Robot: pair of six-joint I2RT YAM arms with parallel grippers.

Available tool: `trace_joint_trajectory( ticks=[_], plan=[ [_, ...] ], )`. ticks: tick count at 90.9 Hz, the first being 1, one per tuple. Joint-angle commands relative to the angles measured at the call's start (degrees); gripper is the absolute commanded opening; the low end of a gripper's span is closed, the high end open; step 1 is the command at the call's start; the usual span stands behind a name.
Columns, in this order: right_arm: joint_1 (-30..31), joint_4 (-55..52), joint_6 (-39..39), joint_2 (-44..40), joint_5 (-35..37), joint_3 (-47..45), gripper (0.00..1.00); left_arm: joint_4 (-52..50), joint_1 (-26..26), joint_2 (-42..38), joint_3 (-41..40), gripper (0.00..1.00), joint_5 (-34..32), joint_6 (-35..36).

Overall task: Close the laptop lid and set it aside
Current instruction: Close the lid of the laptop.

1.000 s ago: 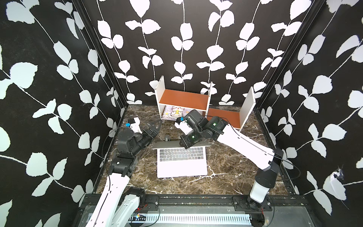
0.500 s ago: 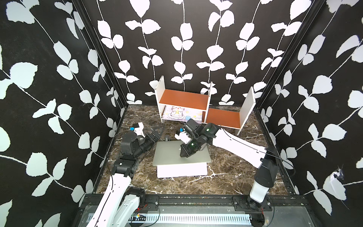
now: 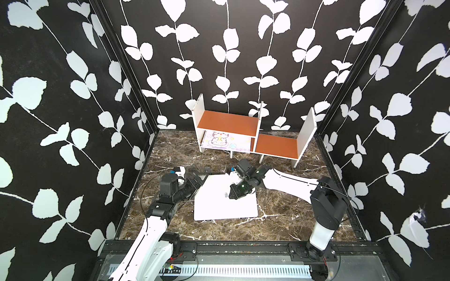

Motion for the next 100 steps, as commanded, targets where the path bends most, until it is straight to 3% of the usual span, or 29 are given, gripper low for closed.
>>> trace_joint_trajectory(
  ticks=[1, 23, 43, 56, 70, 77, 100],
  plan=[
    [-0.2, 9.9, 1.5, -2.6, 0.9, -2.5, 0.12, 3.0, -0.3, 0.8, -1.3, 0.89, 1.2, 1.7],
    [-0.3, 13.7, 1.5, -3.7, 0.4, -6.0, 0.12, 3.3, -0.5, 2.6, -3.2, 0.88, 0.4, 3.3],
    [-0.7, 22.9, 1.0, -15.5, 1.8, -13.3, 0.13, 3.2, -0.6, 1.2, -2.2, 0.89, -1.4, 6.5],
    [-4.4, 32.5, 6.3, -24.1, 2.3, -23.2, 0.30, -0.8, -0.5, -2.1, -0.1, 0.90, -6.2, 13.1],
    [-11.1, 44.0, 12.4, -30.8, -0.8, -35.3, 0.41, -12.3, -0.5, -5.6, 2.3, 0.93, -18.1, 23.6],
    [-12.9, 45.8, 12.3, -34.0, 1.4, -40.1, 0.55, -13.9, -0.5, -6.8, 1.0, 0.96, -22.0, 25.9],
    [-22.1, 52.4, 15.0, -34.2, -3.6, -48.1, 0.59, -8.1, -0.5, -5.3, -4.9, 0.99, -19.3, 24.6]
  ],
)
